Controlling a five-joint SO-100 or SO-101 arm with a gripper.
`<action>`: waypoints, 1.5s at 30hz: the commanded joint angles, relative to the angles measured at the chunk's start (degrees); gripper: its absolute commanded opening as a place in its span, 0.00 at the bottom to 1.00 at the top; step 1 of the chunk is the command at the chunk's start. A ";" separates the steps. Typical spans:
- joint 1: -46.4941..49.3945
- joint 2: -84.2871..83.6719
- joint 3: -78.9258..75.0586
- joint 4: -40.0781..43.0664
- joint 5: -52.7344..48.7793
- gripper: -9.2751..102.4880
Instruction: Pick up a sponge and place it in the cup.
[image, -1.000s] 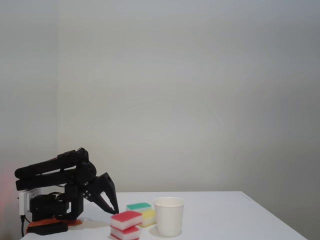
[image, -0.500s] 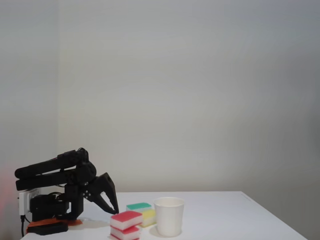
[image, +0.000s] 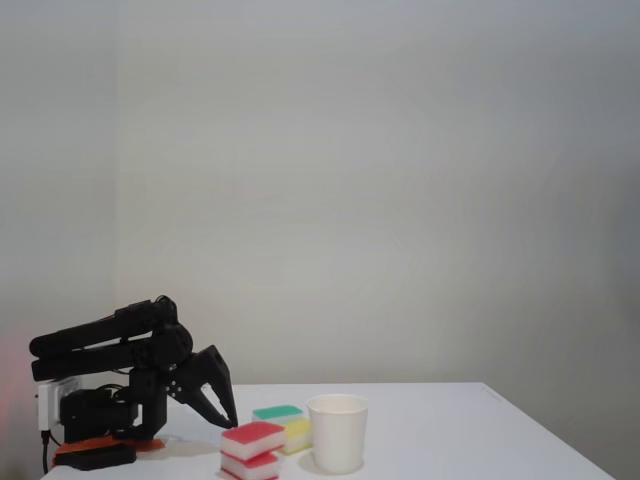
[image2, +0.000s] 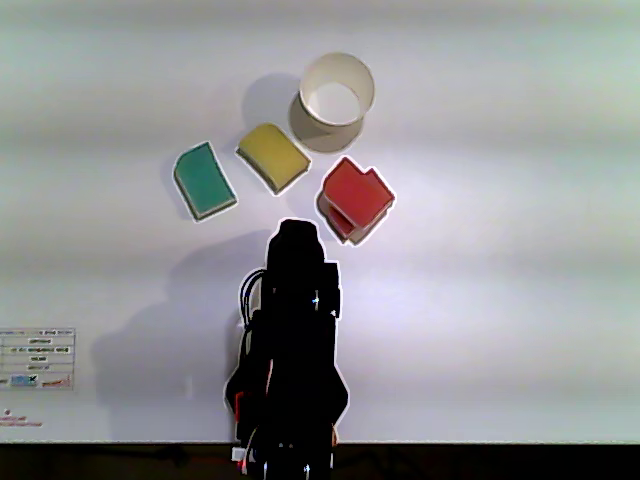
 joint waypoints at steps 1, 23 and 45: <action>0.88 0.44 -0.35 5.10 -0.53 0.08; 2.81 -18.63 -15.82 -3.34 -0.09 0.08; 14.68 -57.30 -53.61 -6.59 -1.05 0.13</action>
